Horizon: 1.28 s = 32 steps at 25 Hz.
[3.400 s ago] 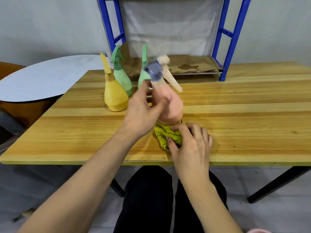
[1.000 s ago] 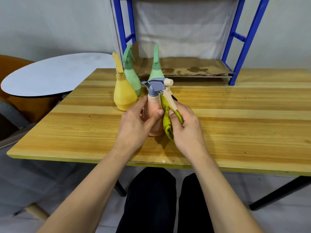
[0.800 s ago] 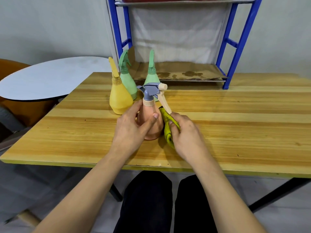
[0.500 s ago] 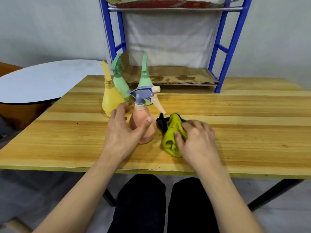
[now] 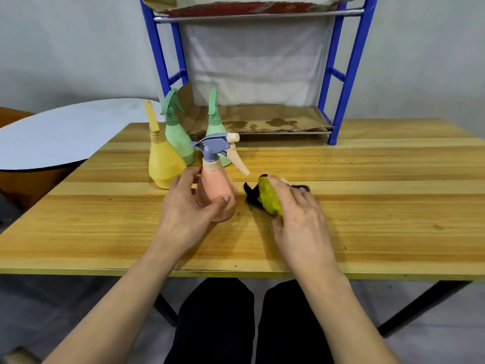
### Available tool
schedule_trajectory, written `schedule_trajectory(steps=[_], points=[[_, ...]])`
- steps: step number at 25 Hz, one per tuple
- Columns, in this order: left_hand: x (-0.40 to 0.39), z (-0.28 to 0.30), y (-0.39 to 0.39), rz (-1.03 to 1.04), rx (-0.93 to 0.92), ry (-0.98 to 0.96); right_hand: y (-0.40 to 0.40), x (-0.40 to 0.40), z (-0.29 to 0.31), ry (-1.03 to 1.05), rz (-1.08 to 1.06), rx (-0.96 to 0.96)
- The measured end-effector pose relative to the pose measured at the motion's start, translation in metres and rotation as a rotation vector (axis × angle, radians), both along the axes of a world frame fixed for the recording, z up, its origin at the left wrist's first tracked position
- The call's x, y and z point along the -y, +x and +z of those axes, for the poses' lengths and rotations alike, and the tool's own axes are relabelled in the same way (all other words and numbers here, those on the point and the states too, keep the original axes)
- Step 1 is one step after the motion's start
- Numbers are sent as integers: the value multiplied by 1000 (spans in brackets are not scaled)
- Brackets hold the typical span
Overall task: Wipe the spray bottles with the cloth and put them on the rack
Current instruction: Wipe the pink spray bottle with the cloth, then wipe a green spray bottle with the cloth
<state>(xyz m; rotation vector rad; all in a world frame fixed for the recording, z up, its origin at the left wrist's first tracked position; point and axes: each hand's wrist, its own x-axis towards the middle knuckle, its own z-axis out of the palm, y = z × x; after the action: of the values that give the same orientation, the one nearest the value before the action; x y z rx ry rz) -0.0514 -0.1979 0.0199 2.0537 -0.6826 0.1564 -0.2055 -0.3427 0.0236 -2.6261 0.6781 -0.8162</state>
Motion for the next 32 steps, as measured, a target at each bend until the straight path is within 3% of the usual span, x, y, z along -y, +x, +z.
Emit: schedule_trajectory(steps=[3,6,9,12,25,32], points=[[4,-3,2,3,5,3,-14,24,11,-118,-83,-99],[14,-2,3,-5,0,5,-23,37,15,78,-18,-287],[34,1,3,-15,10,7,-20,52,11,112,80,-109],[66,5,3,-39,13,4,-20,57,-3,208,206,-230],[249,22,43,-258,-30,115,-12,59,-27,255,29,-32],[271,23,54,-301,-32,186,-10,58,-25,274,19,-51]])
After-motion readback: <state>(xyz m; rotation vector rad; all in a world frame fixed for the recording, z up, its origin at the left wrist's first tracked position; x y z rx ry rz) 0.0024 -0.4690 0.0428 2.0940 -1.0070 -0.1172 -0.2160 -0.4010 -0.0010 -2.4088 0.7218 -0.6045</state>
